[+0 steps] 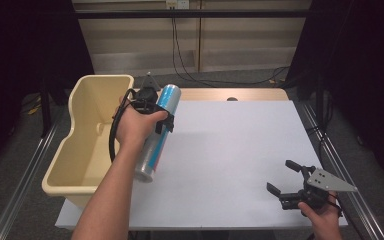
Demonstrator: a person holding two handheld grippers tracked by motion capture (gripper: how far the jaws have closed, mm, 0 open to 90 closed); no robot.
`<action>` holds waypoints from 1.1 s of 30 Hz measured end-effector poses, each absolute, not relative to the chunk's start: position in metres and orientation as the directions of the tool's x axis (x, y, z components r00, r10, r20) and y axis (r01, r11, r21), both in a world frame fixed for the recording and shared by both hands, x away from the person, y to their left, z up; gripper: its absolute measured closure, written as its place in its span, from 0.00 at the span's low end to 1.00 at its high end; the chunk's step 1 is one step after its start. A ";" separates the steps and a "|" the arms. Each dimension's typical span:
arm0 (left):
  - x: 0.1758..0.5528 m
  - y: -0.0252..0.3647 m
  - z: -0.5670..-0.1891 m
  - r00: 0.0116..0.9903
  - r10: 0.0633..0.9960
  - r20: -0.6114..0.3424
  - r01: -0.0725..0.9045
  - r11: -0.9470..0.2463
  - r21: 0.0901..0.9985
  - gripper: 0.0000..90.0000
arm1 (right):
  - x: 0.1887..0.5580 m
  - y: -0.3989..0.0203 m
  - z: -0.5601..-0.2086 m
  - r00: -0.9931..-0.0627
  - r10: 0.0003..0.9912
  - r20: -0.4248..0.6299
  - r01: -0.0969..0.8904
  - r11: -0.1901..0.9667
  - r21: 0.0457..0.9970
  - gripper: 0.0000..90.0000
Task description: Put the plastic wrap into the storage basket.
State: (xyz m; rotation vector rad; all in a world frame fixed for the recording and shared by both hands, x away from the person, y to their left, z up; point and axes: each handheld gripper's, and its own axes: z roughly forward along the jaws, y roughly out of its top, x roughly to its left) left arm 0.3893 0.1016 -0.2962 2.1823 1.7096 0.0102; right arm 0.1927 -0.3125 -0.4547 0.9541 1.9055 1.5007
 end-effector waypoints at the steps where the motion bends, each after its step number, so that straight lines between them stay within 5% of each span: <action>1: 0.389 0.102 -0.296 0.265 0.939 -0.217 0.937 -0.198 0.289 0.36 | 0.193 -0.313 -0.455 -0.611 0.791 0.019 0.204 0.134 0.970 0.00; 33: 0.369 0.155 -0.253 0.216 0.953 -0.214 0.937 -0.141 0.318 0.36 | 0.193 -0.311 -0.455 -0.613 0.790 0.013 0.201 0.139 0.970 0.00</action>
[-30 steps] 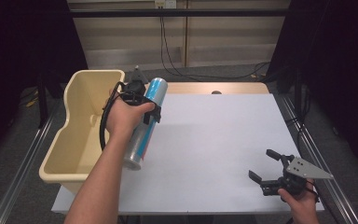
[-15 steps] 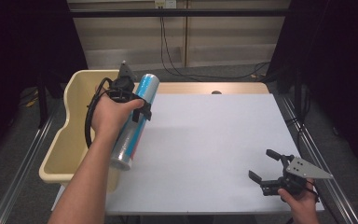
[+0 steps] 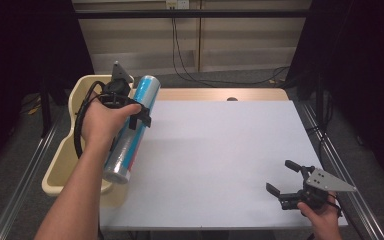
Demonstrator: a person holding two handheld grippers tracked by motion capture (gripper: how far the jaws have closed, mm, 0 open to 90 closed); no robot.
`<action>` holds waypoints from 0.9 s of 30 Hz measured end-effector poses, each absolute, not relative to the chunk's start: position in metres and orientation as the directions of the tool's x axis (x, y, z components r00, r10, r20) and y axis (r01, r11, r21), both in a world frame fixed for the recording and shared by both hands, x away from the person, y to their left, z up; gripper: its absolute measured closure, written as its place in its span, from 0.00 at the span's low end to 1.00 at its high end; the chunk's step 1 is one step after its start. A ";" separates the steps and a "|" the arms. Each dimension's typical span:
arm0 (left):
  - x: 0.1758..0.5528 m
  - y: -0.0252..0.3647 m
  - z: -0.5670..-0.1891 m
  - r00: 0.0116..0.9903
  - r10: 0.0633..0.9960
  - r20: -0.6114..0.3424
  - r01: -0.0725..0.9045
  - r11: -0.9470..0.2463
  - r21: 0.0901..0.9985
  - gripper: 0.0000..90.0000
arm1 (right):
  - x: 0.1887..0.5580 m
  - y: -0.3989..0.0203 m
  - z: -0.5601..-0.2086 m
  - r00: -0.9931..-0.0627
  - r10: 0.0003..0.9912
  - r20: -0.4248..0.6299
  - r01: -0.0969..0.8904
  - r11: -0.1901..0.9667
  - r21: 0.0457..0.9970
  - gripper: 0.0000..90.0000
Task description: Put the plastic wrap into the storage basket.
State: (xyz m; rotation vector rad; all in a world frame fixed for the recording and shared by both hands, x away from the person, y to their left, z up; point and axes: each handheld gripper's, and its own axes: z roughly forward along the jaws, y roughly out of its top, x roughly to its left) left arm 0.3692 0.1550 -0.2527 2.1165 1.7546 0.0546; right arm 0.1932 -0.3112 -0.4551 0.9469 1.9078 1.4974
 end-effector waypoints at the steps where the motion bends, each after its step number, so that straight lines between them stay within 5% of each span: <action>1: 0.368 0.158 -0.251 0.212 0.955 -0.208 0.938 -0.139 0.317 0.36 | 0.193 -0.311 -0.455 -0.613 0.790 0.014 0.200 0.138 0.970 0.00; 27: 0.349 0.208 -0.244 0.144 0.968 -0.206 0.942 -0.070 0.328 0.36 | 0.193 -0.312 -0.455 -0.609 0.793 0.013 0.204 0.140 0.969 0.00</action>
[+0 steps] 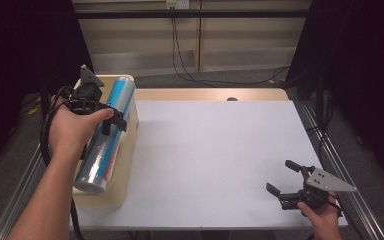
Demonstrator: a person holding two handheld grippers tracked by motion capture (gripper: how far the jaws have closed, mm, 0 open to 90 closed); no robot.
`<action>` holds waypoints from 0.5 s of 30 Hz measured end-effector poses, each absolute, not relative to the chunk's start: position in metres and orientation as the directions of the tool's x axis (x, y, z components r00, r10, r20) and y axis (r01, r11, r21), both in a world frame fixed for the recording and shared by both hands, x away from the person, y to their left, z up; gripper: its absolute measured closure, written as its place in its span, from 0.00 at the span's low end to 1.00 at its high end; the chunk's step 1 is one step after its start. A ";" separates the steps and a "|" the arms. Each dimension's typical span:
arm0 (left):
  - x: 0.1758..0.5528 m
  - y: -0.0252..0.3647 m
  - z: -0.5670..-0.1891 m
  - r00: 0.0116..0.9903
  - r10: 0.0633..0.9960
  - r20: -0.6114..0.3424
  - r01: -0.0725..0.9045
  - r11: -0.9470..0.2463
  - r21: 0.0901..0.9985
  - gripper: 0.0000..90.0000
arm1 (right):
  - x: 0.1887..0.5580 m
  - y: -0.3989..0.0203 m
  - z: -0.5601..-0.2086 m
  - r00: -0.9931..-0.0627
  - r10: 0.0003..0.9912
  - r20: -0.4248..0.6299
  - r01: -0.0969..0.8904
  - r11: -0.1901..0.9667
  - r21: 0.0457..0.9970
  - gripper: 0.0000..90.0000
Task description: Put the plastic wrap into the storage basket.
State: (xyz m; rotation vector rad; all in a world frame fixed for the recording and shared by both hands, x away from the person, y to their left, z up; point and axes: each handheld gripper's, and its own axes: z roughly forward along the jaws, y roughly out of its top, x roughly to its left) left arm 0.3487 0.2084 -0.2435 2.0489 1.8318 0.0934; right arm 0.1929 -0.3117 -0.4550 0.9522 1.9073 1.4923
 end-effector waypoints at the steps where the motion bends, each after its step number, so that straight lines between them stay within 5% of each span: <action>1: 0.348 0.210 -0.243 0.141 0.968 -0.206 0.942 -0.067 0.330 0.36 | 0.193 -0.312 -0.455 -0.610 0.792 0.014 0.203 0.139 0.969 0.00; 15: 0.342 0.230 -0.249 0.106 0.977 -0.187 0.947 -0.041 0.319 0.36 | 0.193 -0.311 -0.455 -0.611 0.791 0.014 0.207 0.142 0.968 0.00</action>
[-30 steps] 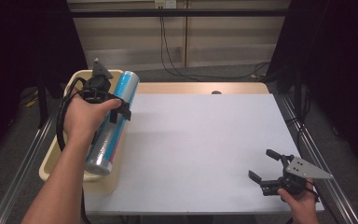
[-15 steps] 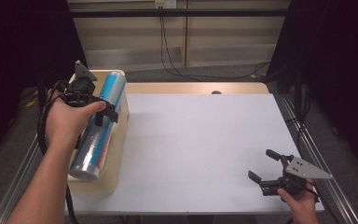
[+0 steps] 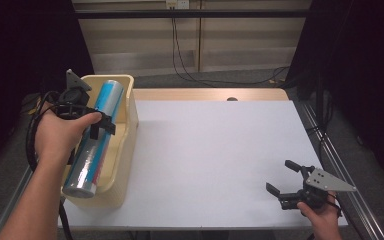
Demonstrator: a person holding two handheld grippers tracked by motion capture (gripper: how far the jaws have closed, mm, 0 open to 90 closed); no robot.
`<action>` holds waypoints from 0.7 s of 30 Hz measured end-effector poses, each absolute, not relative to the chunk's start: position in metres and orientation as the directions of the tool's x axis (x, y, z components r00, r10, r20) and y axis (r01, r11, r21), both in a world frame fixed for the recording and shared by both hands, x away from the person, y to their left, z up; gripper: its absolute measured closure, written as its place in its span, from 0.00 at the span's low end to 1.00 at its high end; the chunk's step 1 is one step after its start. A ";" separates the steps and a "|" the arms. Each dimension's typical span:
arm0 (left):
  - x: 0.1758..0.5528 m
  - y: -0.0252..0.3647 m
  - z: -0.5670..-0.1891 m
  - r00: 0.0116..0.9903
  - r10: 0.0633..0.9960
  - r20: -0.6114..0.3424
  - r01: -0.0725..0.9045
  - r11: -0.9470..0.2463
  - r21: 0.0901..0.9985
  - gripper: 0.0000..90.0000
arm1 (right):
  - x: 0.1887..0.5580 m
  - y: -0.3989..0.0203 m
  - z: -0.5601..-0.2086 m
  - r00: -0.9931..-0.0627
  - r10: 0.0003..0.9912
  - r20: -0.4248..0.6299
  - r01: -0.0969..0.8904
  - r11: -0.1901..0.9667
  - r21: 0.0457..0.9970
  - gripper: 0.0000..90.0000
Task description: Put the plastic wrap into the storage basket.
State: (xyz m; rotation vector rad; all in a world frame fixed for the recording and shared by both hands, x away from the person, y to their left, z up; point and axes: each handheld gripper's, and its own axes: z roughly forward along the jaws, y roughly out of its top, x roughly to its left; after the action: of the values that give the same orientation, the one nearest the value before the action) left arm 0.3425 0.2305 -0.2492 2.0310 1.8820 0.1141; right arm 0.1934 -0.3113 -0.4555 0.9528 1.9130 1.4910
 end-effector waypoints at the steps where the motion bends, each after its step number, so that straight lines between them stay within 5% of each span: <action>1: 0.342 0.232 -0.251 0.114 0.977 -0.180 0.948 -0.053 0.314 0.36 | 0.193 -0.311 -0.456 -0.611 0.791 0.016 0.209 0.141 0.968 0.00; 21: 0.338 0.243 -0.274 0.093 0.979 -0.180 0.956 -0.037 0.292 0.36 | 0.193 -0.312 -0.455 -0.610 0.792 0.011 0.202 0.142 0.969 0.00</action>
State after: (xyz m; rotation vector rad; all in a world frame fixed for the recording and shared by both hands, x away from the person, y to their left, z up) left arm 0.3377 0.2427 -0.2738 2.0423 1.9105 0.0977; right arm 0.1934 -0.3119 -0.4552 0.9492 1.9076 1.4911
